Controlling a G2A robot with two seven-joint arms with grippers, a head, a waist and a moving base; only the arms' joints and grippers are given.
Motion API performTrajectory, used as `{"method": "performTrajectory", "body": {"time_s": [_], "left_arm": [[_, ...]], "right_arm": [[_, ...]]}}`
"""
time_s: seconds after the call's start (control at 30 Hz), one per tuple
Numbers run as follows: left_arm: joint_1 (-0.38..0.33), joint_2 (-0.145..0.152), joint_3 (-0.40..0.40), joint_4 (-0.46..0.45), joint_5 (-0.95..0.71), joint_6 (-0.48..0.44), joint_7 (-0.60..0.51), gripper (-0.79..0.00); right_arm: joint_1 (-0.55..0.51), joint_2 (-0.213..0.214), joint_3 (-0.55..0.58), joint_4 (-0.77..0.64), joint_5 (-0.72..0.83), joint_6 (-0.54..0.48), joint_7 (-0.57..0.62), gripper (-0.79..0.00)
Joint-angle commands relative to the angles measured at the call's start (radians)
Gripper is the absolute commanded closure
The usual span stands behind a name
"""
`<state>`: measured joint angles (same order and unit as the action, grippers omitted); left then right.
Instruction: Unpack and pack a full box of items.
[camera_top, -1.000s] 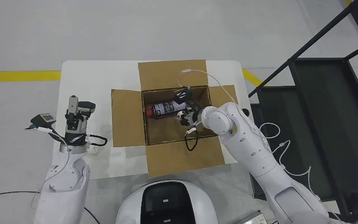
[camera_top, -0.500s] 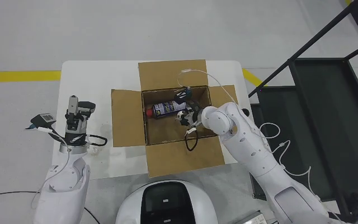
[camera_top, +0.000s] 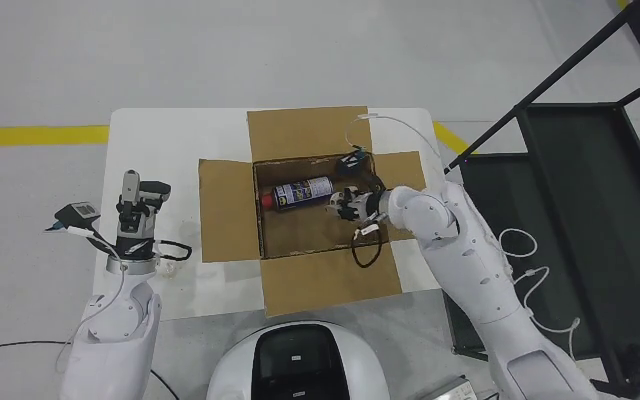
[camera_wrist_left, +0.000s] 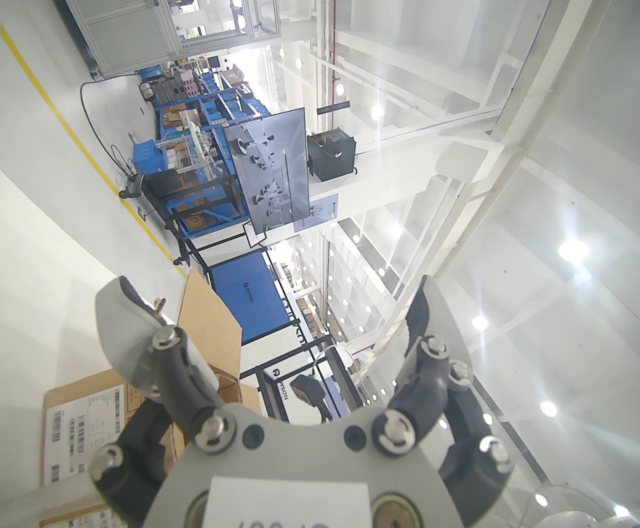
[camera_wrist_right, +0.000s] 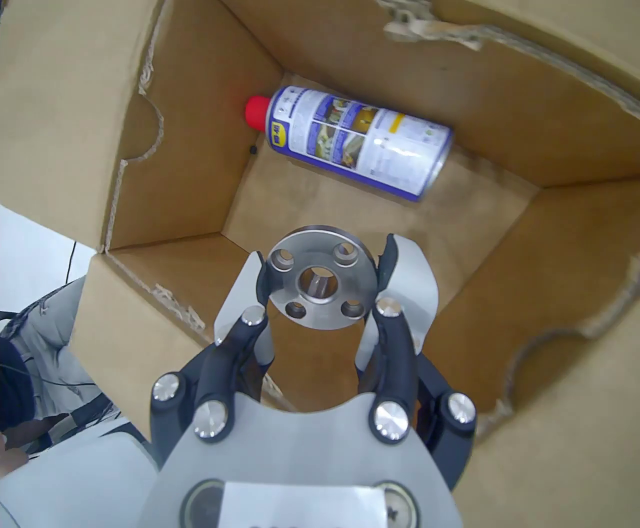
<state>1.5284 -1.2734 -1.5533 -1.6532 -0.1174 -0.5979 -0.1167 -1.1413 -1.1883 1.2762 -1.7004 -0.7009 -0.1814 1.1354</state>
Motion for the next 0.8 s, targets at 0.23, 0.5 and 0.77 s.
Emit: {"method": "performTrajectory", "body": {"time_s": [0.23,0.5,0.77], "left_arm": [[0.0,0.0,0.0,0.0,0.0,0.0,0.0,-0.785],[0.0,0.0,0.0,0.0,0.0,0.0,0.0,-0.785],[0.0,0.0,0.0,0.0,0.0,0.0,0.0,-0.785]], "right_arm": [[-0.241,0.055,0.385,-0.173,0.201,-0.107,0.06,0.0],[-0.388,0.075,0.546,-0.135,0.275,-0.115,0.024,0.0],[-0.46,0.086,0.634,-0.082,0.319,-0.109,-0.051,0.0]]}}
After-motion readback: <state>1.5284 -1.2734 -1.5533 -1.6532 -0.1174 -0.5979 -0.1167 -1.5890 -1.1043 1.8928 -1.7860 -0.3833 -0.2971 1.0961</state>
